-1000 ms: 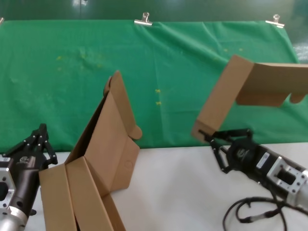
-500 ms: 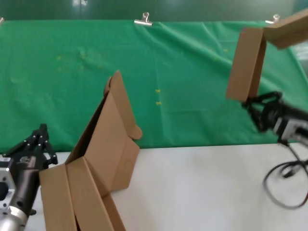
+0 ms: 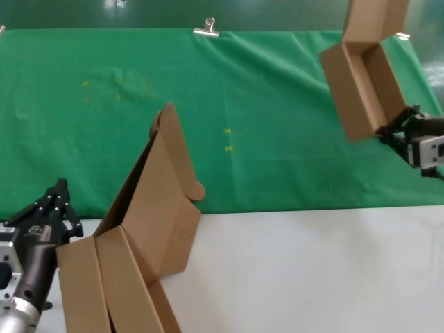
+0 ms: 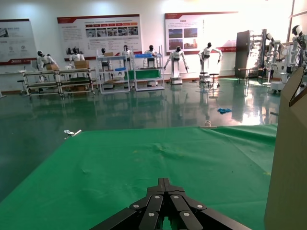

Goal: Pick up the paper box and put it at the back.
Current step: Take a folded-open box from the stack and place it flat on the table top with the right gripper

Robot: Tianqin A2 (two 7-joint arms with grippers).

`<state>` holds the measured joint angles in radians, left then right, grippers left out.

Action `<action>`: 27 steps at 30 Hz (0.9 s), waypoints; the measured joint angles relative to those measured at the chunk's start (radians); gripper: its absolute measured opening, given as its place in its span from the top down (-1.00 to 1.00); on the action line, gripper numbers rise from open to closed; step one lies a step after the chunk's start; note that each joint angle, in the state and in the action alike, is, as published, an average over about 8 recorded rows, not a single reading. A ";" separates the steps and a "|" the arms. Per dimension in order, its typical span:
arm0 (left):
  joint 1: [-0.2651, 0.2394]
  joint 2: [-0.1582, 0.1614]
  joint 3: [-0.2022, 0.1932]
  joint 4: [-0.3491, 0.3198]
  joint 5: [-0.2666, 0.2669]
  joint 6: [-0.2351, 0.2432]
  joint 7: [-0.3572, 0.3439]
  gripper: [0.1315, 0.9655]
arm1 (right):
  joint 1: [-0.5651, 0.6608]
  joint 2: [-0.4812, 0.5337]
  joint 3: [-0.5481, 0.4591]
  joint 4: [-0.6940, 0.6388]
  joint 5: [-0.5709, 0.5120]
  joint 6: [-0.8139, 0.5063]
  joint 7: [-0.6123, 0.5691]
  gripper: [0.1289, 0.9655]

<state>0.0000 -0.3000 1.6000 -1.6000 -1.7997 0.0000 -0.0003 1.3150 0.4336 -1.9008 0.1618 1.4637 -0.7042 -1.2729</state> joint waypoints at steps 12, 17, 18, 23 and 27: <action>0.000 0.000 0.000 0.000 0.000 0.000 0.000 0.91 | 0.081 -0.067 -0.190 -0.090 -0.187 0.069 0.239 0.94; 0.000 0.000 0.000 0.000 0.000 0.000 0.000 0.88 | 0.054 -0.108 -0.206 -0.093 -0.201 0.076 0.418 0.94; 0.000 0.000 0.000 0.000 0.000 0.000 0.000 0.85 | 0.047 -0.116 -0.205 -0.094 -0.199 0.077 0.449 0.94; 0.000 0.000 0.000 0.000 0.000 0.000 0.000 0.71 | 0.019 -0.146 -0.180 -0.108 -0.171 0.088 0.563 0.94; 0.000 0.000 0.000 0.000 0.000 0.000 0.000 0.59 | 0.009 -0.161 -0.155 -0.124 -0.143 0.109 0.612 0.94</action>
<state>0.0000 -0.3000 1.6000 -1.6000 -1.7997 0.0000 -0.0003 1.3241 0.2721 -2.0554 0.0377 1.3210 -0.5952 -0.6613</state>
